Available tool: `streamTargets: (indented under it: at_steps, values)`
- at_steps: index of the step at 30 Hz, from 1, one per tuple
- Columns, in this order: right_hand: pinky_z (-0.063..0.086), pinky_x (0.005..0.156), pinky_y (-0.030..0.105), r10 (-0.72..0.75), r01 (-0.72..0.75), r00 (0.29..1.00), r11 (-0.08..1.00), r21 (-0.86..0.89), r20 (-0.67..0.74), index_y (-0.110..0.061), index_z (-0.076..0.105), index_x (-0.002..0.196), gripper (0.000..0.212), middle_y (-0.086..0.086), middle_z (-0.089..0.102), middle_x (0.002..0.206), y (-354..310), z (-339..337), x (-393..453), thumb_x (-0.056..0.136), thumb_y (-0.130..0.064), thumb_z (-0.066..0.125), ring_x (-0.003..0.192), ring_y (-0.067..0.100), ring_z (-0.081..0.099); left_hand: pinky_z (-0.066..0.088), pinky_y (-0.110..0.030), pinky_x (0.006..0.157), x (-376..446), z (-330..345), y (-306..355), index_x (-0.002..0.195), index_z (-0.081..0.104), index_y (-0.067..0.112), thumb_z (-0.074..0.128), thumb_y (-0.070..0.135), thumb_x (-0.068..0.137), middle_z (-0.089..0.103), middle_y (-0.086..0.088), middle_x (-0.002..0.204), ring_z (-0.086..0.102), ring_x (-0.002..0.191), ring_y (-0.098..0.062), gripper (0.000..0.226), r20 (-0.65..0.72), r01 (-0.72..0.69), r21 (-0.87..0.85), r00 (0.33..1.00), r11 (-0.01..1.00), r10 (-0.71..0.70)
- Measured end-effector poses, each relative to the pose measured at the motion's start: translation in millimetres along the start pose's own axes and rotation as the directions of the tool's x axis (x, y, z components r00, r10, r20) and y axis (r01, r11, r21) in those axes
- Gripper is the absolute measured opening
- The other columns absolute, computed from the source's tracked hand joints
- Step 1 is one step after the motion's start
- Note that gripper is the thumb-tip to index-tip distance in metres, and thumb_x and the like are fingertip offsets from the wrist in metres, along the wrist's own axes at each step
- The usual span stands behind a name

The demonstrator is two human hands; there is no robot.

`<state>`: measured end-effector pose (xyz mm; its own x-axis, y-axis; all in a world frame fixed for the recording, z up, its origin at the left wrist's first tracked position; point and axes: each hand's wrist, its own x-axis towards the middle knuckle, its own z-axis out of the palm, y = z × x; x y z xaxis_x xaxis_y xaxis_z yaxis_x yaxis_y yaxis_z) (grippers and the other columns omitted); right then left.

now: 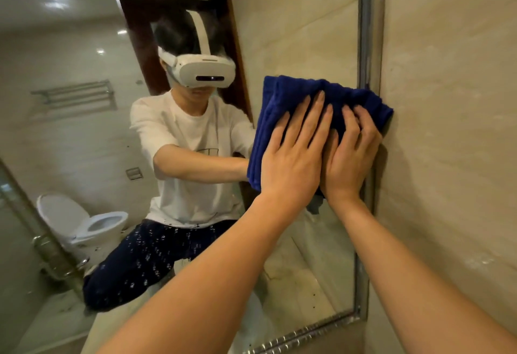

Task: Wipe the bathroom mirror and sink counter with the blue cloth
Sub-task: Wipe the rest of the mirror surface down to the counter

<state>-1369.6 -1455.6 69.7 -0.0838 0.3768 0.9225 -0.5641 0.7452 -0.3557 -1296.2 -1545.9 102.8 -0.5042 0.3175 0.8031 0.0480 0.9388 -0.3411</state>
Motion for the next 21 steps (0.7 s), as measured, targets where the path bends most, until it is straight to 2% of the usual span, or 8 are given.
streamTargets:
  at_steps: [4,6,8,12,15,17,21]
  values:
    - [0.038,0.105,0.035,0.141,-0.141,0.989,0.99,0.003,-0.031,-0.006,0.047,0.135,0.037,0.018,0.051,0.137,-21.2,2.8,-13.4,0.103,-0.023,0.042,0.123,0.028,0.047,0.001,-0.043,0.125,-8.2,-2.9,-14.2,0.158,0.014,0.014,0.038,0.028,0.103,0.007,-0.007,0.166,0.003,0.153,-0.024,0.061,0.003,-0.072,0.036,0.997,0.997,0.072]
    - [0.036,0.105,0.034,0.169,-0.169,0.985,0.985,0.022,-0.026,-0.006,0.046,0.135,0.037,0.018,0.05,0.138,-32.2,4.1,-21.3,0.103,-0.023,0.043,0.124,0.027,0.045,0.003,-0.041,0.125,-16.3,-5.6,-26.0,0.156,0.022,0.014,0.038,0.028,0.104,0.014,-0.006,0.165,0.009,0.153,-0.024,0.057,-0.027,-0.076,0.057,0.997,0.996,0.078]
    - [0.039,0.106,0.039,0.163,-0.163,0.987,0.986,0.041,0.0,-0.007,0.043,0.137,0.037,0.017,0.047,0.14,-46.9,5.0,-29.9,0.103,-0.022,0.045,0.126,0.029,0.045,0.007,-0.04,0.125,-25.6,-10.1,-35.9,0.155,0.028,0.014,0.037,0.028,0.105,0.02,-0.006,0.164,0.015,0.152,-0.024,0.053,-0.063,-0.051,0.059,0.997,0.997,0.055]
    - [0.035,0.109,0.042,0.07,-0.08,0.994,0.99,0.113,0.087,-0.01,0.039,0.138,0.039,0.013,0.039,0.142,-87.8,2.2,-47.8,0.102,-0.023,0.047,0.128,0.031,0.044,0.012,-0.041,0.124,-62.7,-16.9,-63.8,0.154,0.032,0.015,0.037,0.029,0.105,0.024,-0.007,0.162,0.02,0.151,-0.024,0.051,-0.124,0.067,0.069,0.991,0.995,-0.058]
    - [0.037,0.105,0.043,-0.072,0.042,0.986,0.98,0.194,0.151,-0.011,0.042,0.136,0.038,0.014,0.041,0.141,-132.4,4.9,-67.9,0.102,-0.027,0.047,0.124,0.032,0.047,0.008,-0.042,0.123,-111.4,-19.7,-100.9,0.156,0.023,0.015,0.039,0.029,0.104,0.016,-0.009,0.163,0.01,0.152,-0.024,0.056,-0.155,0.194,0.131,0.973,0.972,-0.173]
    - [0.039,0.099,0.042,-0.171,0.127,0.97,0.963,0.237,0.173,-0.015,0.041,0.136,0.038,0.009,0.037,0.141,-159.4,6.3,-76.7,0.101,-0.03,0.047,0.122,0.029,0.046,0.007,-0.043,0.123,-134.0,-24.5,-122.4,0.156,0.016,0.015,0.033,0.031,0.105,0.011,-0.01,0.163,0.006,0.152,-0.025,0.056,-0.176,0.264,0.159,0.956,0.951,-0.235]
    - [0.039,0.099,0.039,-0.267,0.213,0.946,0.939,0.269,0.182,-0.018,0.041,0.136,0.04,0.006,0.036,0.14,-159.2,7.2,-66.1,0.1,-0.031,0.052,0.12,0.028,0.046,0.011,-0.047,0.123,-133.7,-29.2,-120.1,0.156,0.017,0.013,0.032,0.032,0.104,0.009,-0.011,0.163,0.007,0.152,-0.027,0.057,-0.176,0.33,0.115,0.935,0.937,-0.308]
